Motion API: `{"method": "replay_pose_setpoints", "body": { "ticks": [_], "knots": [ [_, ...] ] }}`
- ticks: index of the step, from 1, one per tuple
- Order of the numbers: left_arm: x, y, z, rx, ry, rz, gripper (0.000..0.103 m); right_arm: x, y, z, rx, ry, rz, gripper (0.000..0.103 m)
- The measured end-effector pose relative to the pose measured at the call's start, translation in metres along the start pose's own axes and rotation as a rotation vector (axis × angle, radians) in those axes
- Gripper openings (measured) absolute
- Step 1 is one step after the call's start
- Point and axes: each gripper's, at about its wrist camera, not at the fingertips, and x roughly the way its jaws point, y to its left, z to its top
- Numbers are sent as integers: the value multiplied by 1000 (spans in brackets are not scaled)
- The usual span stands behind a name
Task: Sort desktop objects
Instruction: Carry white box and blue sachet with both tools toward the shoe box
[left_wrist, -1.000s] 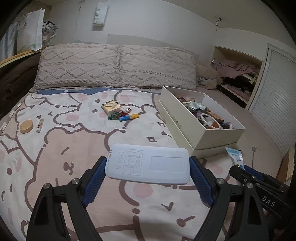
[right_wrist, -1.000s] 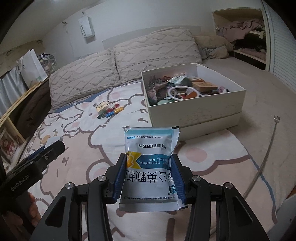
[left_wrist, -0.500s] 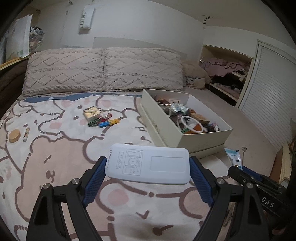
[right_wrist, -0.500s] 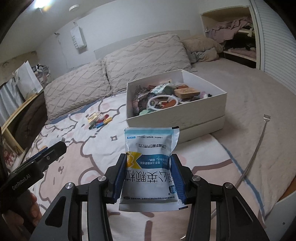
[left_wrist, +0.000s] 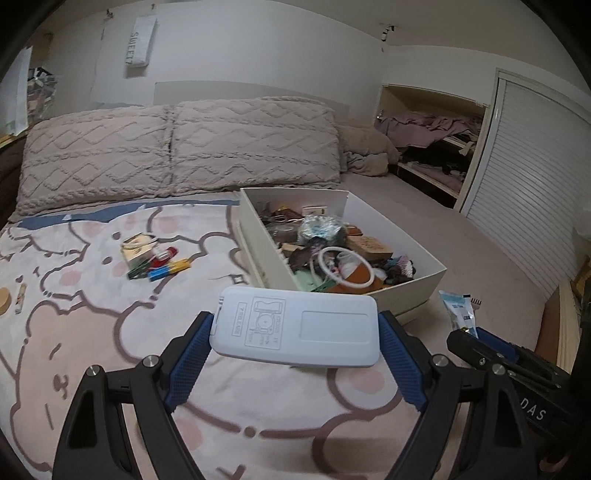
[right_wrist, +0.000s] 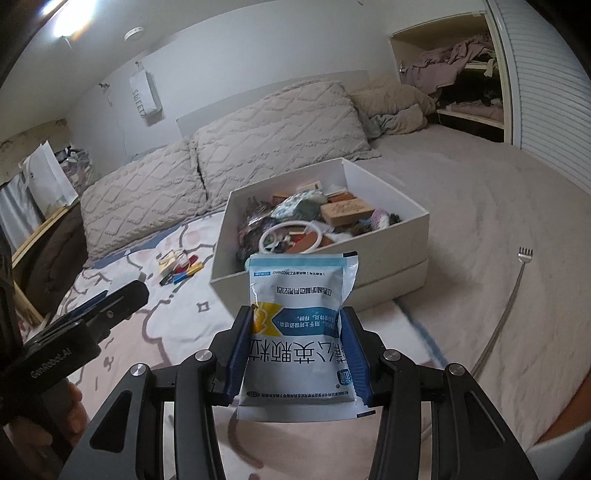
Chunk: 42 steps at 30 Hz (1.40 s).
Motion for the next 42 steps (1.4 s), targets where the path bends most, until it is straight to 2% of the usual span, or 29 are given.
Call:
{"method": "replay_pose_setpoints", "body": {
  "ticks": [9,15,17,20,25,29,35,42],
  "knots": [
    [40,-18,12,-11,41,-72,87,16,-25,15,18,-2,-1,48],
    [63,-25,18,-5,56,-85,87,25,-40,22,32,3,2,48],
    [70,-26,20,-14,69,-112,87,27,-45,24,41,7,14,48],
    [83,-32,22,-21,113,-203,87,31,-50,26,64,15,35,48],
    [98,-48,26,-4,133,-236,87,34,-53,27,62,16,24,48],
    [107,-50,38,-4,123,-222,87,33,-58,31,69,7,7,48],
    [122,-41,51,5,109,-151,87,33,-62,43,55,-17,-8,48],
    [138,-34,53,6,141,-108,87,40,-64,62,65,-28,34,48]
  ]
}}
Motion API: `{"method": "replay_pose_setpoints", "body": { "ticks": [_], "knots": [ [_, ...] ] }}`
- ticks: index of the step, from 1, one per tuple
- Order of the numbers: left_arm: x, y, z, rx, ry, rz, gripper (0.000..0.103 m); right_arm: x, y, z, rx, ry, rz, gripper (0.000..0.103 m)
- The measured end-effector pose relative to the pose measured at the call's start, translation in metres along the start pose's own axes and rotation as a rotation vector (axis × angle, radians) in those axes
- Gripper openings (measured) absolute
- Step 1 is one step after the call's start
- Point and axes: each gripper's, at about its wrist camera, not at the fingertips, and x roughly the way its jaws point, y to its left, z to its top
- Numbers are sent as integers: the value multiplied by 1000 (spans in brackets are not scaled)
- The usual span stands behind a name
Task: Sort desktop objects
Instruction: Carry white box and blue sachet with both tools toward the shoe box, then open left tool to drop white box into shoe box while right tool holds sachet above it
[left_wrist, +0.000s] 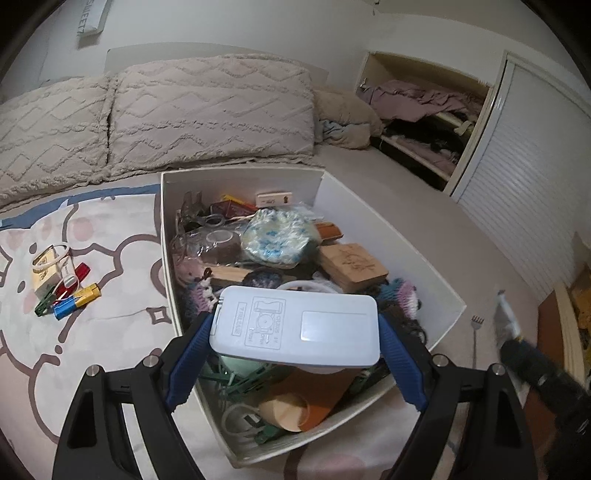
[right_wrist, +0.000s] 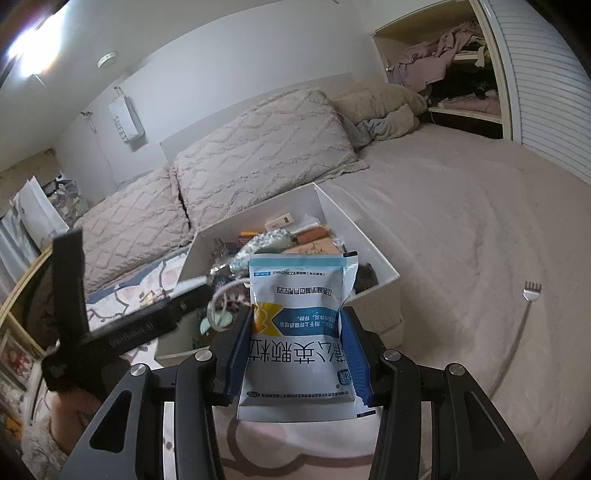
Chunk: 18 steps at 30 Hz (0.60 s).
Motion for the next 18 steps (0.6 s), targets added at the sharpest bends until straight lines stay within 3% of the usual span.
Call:
{"method": "replay_pose_setpoints", "body": {
  "ticks": [18],
  "knots": [
    [13,1,-1,3,42,30,88,26,13,43,-29,18,61,48]
  ]
}}
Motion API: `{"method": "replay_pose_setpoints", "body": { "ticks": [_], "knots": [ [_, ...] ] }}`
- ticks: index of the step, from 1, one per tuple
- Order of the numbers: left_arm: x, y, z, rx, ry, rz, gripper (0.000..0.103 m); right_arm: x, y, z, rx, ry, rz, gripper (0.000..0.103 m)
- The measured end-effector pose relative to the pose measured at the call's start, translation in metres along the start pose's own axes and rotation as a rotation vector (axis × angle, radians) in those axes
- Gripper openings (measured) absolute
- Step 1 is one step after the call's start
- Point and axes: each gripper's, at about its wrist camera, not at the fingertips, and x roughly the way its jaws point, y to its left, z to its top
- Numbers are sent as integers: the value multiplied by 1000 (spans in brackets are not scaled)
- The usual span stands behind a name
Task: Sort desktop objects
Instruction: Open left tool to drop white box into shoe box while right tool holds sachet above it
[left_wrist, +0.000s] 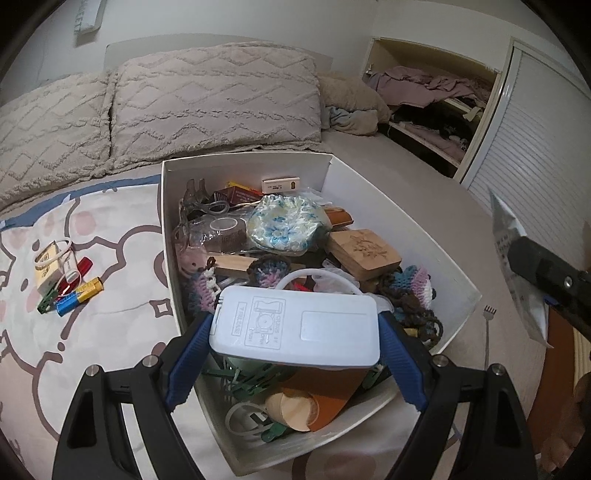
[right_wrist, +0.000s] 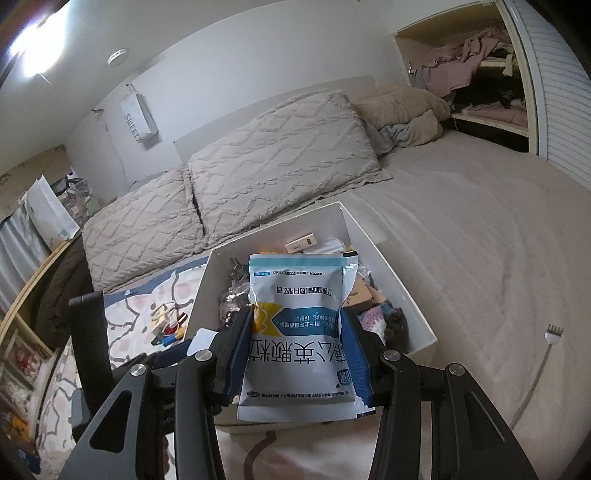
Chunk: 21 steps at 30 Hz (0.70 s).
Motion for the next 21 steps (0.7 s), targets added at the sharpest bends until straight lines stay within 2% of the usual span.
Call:
{"method": "replay_pose_setpoints", "body": {
  "ticks": [12,21],
  "knots": [
    [1,2,5,-6,16,-16,92,27,7,5,-35,99,21,48],
    [-11,7,3,-8,-10,-41,93,49,7,21,-75,186,-12,48]
  ]
}}
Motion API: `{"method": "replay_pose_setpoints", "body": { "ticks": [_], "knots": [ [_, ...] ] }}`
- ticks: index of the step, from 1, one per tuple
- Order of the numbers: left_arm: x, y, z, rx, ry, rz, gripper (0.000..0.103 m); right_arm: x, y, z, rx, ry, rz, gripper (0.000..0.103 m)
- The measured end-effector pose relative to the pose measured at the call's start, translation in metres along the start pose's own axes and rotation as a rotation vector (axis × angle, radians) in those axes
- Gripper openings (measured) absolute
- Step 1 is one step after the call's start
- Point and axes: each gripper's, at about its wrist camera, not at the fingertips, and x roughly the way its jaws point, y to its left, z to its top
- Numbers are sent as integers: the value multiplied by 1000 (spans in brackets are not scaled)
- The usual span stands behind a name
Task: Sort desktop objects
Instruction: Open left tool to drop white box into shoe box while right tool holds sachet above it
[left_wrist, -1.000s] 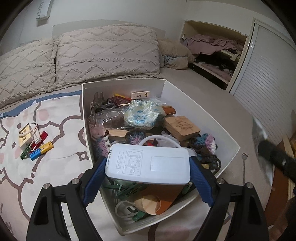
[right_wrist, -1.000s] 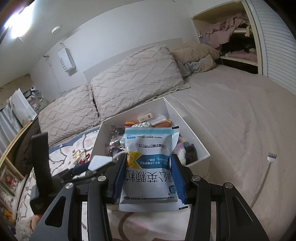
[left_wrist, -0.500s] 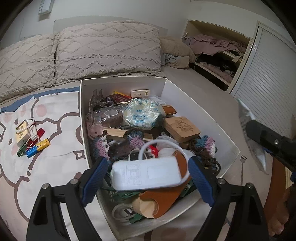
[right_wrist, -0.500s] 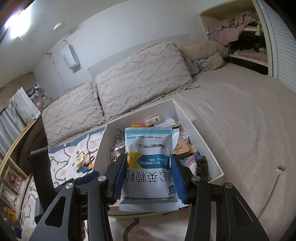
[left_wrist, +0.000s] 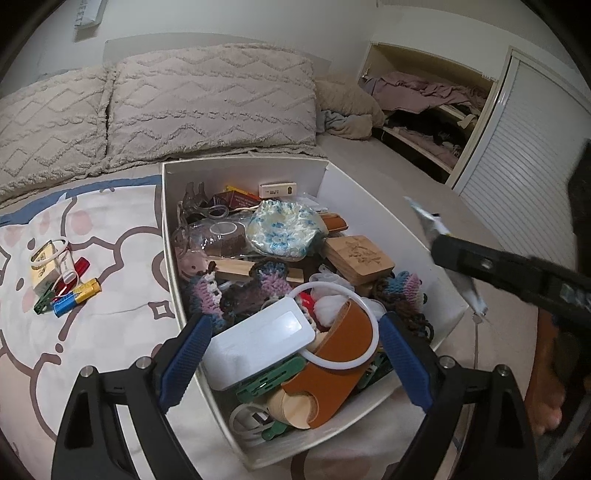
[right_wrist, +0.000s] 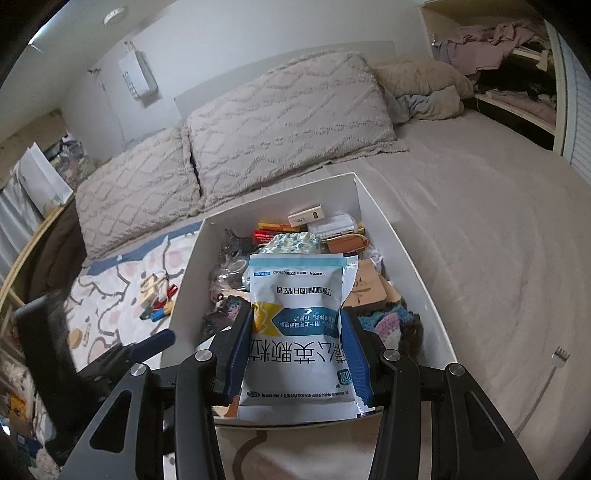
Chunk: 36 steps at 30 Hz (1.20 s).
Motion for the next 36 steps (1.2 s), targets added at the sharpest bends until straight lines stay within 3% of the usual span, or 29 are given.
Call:
{"method": "replay_pose_setpoints", "body": {
  "ticks": [8,15,27,36],
  "knots": [
    [-11,8,3,3,-36,-9,93,29,1,25,-38,92,-15,47],
    [-15,18,4,1,-59,7,93,58,9,53,-76,111,-66,48],
    [-15,27,3,4,-53,-16,93,110,1,94,-96,252,-132,48],
    [-16,36,1,-19,-51,-21,93,130,-2,109,-150,312,-205,48]
  ]
}}
